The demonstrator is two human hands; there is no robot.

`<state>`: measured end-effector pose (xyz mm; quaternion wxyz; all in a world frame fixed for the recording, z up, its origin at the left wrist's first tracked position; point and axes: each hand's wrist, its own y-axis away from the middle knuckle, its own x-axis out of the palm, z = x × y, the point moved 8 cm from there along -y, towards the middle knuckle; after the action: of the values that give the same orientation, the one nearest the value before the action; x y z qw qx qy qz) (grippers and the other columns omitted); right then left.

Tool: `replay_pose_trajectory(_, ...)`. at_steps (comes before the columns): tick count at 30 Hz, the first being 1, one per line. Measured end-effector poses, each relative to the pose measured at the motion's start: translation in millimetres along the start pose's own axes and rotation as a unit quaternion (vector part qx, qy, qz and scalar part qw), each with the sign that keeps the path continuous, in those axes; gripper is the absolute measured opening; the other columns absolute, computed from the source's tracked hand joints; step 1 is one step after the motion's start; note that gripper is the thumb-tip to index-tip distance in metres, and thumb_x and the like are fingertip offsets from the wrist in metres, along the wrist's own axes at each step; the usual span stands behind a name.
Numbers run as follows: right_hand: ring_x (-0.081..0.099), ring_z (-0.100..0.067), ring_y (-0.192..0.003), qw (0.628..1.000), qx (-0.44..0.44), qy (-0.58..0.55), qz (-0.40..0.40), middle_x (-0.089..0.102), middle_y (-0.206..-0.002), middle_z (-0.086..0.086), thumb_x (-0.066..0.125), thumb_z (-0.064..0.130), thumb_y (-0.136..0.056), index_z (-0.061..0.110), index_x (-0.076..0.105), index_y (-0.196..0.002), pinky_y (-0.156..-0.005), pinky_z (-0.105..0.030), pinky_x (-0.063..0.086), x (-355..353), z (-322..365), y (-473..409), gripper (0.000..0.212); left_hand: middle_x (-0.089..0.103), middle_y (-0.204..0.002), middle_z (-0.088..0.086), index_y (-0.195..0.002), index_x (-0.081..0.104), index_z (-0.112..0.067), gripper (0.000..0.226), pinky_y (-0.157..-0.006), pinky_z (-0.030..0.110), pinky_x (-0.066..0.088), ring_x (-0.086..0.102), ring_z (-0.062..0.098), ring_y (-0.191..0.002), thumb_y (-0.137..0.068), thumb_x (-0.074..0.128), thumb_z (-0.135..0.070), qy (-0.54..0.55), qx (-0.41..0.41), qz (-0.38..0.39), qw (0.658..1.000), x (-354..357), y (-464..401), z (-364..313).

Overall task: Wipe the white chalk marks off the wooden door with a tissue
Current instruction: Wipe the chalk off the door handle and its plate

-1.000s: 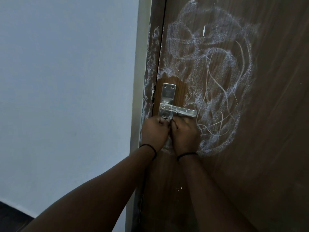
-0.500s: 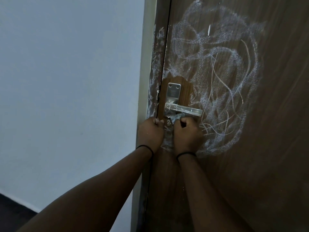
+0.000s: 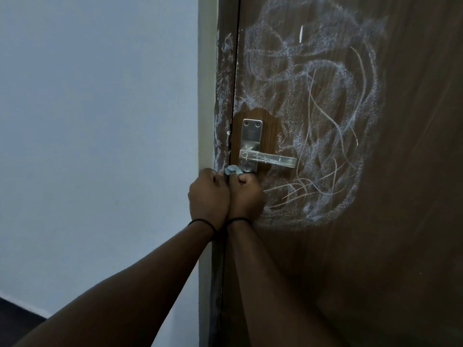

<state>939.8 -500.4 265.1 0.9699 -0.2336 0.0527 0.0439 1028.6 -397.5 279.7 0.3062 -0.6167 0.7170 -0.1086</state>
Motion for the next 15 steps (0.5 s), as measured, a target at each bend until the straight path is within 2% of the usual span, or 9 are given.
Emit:
replay_pose_trajectory(2,0.063,-0.024,-0.072,1.000,0.005,-0.006,-0.013,0.070,-0.078,-0.004,0.066,0.034,-0.090,0.016,0.068,-0.081,-0.060,-0.031,0.046,-7.4,-4.9,-0.9,0.020,0.050,-0.068,-0.009,-0.079,0.055,-0.016,0.020,-0.050,0.018,0.029,0.046,0.007,-0.062,-0.097,0.049,-0.025,-0.003,-0.006,0.007,1.000,0.4,-0.8,-0.5)
replay_pose_trajectory(5,0.063,-0.023,-0.072,0.998,0.020,-0.010,-0.062,0.069,-0.076,-0.001,0.065,0.030,-0.089,0.019,0.065,-0.079,-0.062,-0.032,0.049,-31.6,-16.9,-5.8,0.015,0.053,-0.069,-0.005,-0.074,0.053,-0.017,0.023,-0.053,0.027,0.031,0.047,0.015,-0.064,-0.095,0.049,-0.023,0.001,-0.016,0.013,1.000,2.6,-1.4,0.3)
replay_pose_trajectory(8,0.056,-0.013,-0.060,0.994,0.002,-0.029,-0.108,0.057,-0.064,0.009,0.066,0.025,-0.089,0.023,0.056,-0.073,-0.059,-0.030,0.046,-56.6,-18.7,-14.8,0.020,0.055,-0.069,-0.002,-0.072,0.054,-0.016,0.026,-0.056,0.027,0.033,0.050,0.017,-0.066,-0.096,0.049,-0.025,0.009,-0.013,0.028,0.999,8.5,-0.3,-3.6)
replay_pose_trajectory(10,0.052,-0.008,-0.058,0.994,-0.039,-0.027,-0.099,0.055,-0.063,0.010,0.066,0.023,-0.088,0.023,0.054,-0.071,-0.058,-0.029,0.043,-62.6,-9.9,-18.7,0.021,0.057,-0.072,-0.003,-0.076,0.057,-0.016,0.024,-0.061,0.027,0.035,0.052,0.017,-0.068,-0.097,0.050,-0.027,0.017,-0.005,0.037,0.999,11.7,1.4,-7.3)
replay_pose_trajectory(13,0.054,-0.015,-0.064,0.991,-0.123,0.011,-0.049,0.059,-0.070,0.003,0.067,0.027,-0.085,0.021,0.056,-0.068,-0.059,-0.030,0.045,-56.0,9.5,-16.9,0.021,0.055,-0.074,-0.007,-0.079,0.056,-0.022,0.020,-0.063,0.025,0.034,0.052,0.014,-0.071,-0.097,0.052,-0.028,0.028,0.000,0.037,0.999,12.6,2.9,-11.7)
replay_pose_trajectory(15,0.056,-0.017,-0.067,0.990,-0.133,0.038,-0.022,0.062,-0.072,0.002,0.067,0.031,-0.086,0.020,0.061,-0.070,-0.061,-0.031,0.046,-46.6,15.8,-19.1,0.021,0.057,-0.077,-0.008,-0.081,0.059,-0.024,0.018,-0.062,0.024,0.034,0.052,0.012,-0.072,-0.097,0.051,-0.027,0.039,0.000,0.032,0.999,10.5,2.7,-14.3)
